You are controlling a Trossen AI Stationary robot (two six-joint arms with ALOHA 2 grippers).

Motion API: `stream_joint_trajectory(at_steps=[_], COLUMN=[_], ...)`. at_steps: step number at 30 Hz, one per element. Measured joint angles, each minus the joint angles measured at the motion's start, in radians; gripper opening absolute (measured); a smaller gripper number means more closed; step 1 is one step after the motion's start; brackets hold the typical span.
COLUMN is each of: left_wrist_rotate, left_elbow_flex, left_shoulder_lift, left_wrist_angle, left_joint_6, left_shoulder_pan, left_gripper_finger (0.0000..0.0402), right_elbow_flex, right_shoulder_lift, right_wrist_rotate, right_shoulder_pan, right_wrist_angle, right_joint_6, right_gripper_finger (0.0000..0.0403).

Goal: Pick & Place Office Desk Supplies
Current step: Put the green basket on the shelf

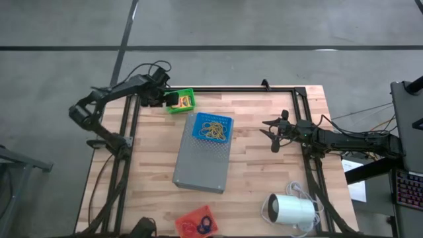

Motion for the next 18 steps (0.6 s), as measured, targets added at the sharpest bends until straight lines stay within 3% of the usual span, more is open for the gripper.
stream_joint_trajectory(at_steps=[6,11,18], left_wrist_rotate=[-0.029,0.008,0.016], left_elbow_flex=[0.029,0.013,0.009], left_shoulder_lift=[0.079,0.099,0.099], left_wrist_angle=[0.064,0.056,0.056], left_joint_6=[-0.003,-0.003,-0.001], left_shoulder_pan=[0.045,0.052,0.049], left_gripper_finger=[0.0221,0.0211,0.0138], right_elbow_flex=[0.000,0.000,0.000], right_shoulder_lift=[0.000,0.000,0.000], right_wrist_rotate=[0.000,0.000,0.000], right_shoulder_pan=[0.000,0.000,0.000], right_wrist_angle=[0.000,0.000,0.000], right_joint_6=[0.000,0.000,0.000], right_gripper_finger=[0.0178,0.0178,0.0178])
